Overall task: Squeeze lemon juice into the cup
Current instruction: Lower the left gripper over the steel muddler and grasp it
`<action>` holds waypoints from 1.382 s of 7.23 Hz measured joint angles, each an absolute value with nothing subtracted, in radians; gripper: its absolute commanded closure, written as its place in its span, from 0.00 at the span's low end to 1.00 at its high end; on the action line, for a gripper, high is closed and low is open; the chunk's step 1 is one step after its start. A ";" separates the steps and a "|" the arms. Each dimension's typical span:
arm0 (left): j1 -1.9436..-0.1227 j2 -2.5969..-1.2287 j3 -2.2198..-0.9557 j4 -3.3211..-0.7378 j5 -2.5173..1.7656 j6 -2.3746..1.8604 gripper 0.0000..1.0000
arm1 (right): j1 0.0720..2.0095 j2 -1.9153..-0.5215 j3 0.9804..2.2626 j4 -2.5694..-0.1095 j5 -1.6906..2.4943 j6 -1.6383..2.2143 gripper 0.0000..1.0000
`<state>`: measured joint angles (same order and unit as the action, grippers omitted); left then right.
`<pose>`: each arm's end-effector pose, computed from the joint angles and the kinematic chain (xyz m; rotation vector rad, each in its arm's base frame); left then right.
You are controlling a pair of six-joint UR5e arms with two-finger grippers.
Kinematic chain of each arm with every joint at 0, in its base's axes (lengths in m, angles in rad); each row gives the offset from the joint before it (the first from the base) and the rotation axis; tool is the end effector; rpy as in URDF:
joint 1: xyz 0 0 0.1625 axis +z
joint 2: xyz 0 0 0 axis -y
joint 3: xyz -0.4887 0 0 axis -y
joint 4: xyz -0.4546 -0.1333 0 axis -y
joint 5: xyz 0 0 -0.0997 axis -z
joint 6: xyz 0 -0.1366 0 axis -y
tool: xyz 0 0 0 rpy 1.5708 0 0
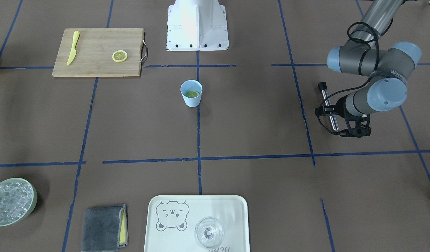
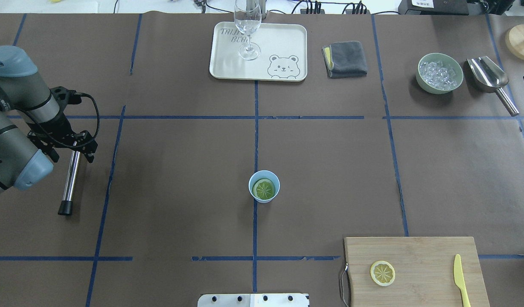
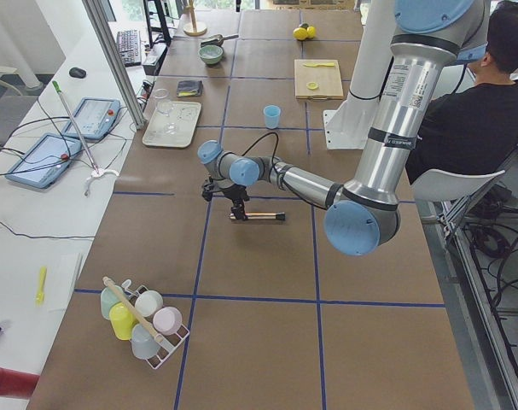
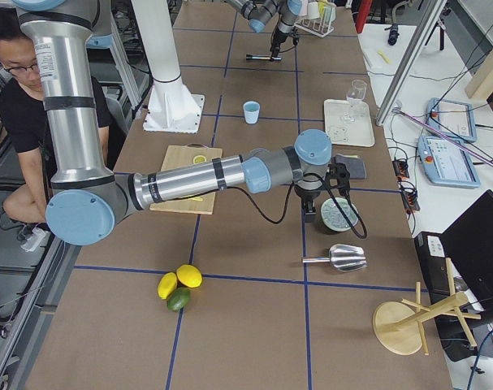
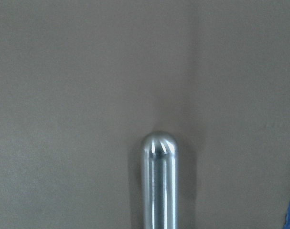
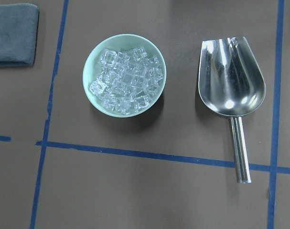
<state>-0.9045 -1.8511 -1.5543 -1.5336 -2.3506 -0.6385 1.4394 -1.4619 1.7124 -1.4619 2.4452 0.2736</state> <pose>0.3991 -0.5678 0.5858 -0.3006 0.7476 0.1146 -0.0527 -0.6161 0.5826 0.1552 -0.9137 -0.0252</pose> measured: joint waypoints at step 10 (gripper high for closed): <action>-0.906 -1.827 -1.561 -1.552 -2.268 -0.574 0.00 | 1.452 -1.445 1.717 -1.462 2.442 0.273 0.00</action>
